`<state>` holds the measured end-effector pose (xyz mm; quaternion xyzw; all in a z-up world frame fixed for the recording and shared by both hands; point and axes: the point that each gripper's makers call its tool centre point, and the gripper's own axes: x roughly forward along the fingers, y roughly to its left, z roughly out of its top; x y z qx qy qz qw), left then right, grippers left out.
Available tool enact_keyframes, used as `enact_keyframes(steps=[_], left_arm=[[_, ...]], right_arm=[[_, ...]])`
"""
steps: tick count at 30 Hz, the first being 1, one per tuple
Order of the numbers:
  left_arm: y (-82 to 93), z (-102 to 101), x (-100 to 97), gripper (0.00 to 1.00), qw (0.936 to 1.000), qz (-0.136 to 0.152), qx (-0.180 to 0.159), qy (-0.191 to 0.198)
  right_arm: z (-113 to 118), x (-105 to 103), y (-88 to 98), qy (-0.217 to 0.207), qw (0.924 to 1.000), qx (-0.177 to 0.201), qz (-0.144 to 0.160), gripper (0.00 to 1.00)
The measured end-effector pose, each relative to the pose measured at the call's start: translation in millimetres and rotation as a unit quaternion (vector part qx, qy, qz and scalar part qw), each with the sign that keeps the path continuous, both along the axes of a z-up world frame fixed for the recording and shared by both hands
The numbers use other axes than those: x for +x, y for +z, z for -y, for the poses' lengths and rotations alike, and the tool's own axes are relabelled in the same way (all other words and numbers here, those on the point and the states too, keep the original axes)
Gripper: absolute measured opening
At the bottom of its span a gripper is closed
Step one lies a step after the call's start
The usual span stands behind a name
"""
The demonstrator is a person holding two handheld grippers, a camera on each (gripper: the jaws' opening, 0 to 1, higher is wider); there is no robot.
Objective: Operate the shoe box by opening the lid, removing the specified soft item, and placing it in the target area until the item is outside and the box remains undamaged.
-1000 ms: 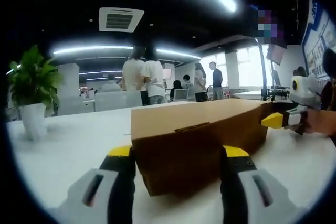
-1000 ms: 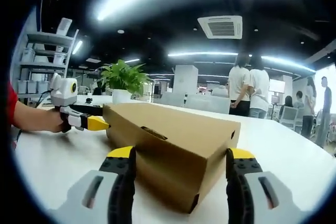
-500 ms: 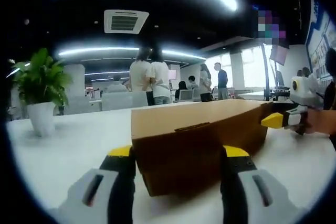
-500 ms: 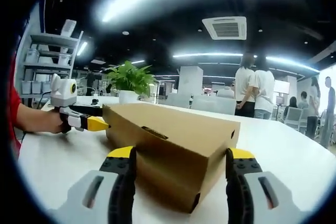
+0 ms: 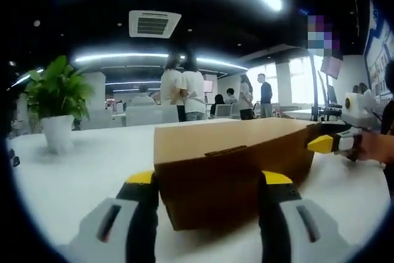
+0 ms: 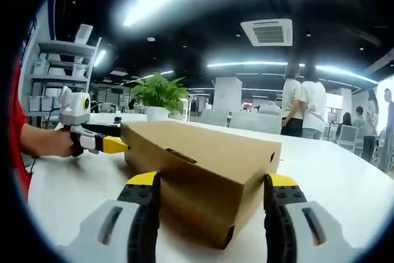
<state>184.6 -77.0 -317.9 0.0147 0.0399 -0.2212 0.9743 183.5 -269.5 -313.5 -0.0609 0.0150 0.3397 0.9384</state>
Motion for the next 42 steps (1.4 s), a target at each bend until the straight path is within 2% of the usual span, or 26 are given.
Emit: enact_keyframes(steps=[17,28,42], left_arm=[[-0.5,-6.1,-18.5,0.65,0.9998,-0.006,0.007,0.017],[0.1,-10.0,-34.3,0.64,0.9996,-0.004,0.003,0.027],[-0.3,-9.8,-44.2,0.64,0.9994,-0.004,0.002,0.036]], right_arm=[[-7.3,-7.0,0.0,0.022,0.9997,-0.007,-0.005,0.69],[-10.8,-20.4,0.0,0.030,0.9995,-0.003,-0.001,0.68],[-10.2,-25.0,-1.1,0.036,0.9993,-0.010,-0.006,0.68]])
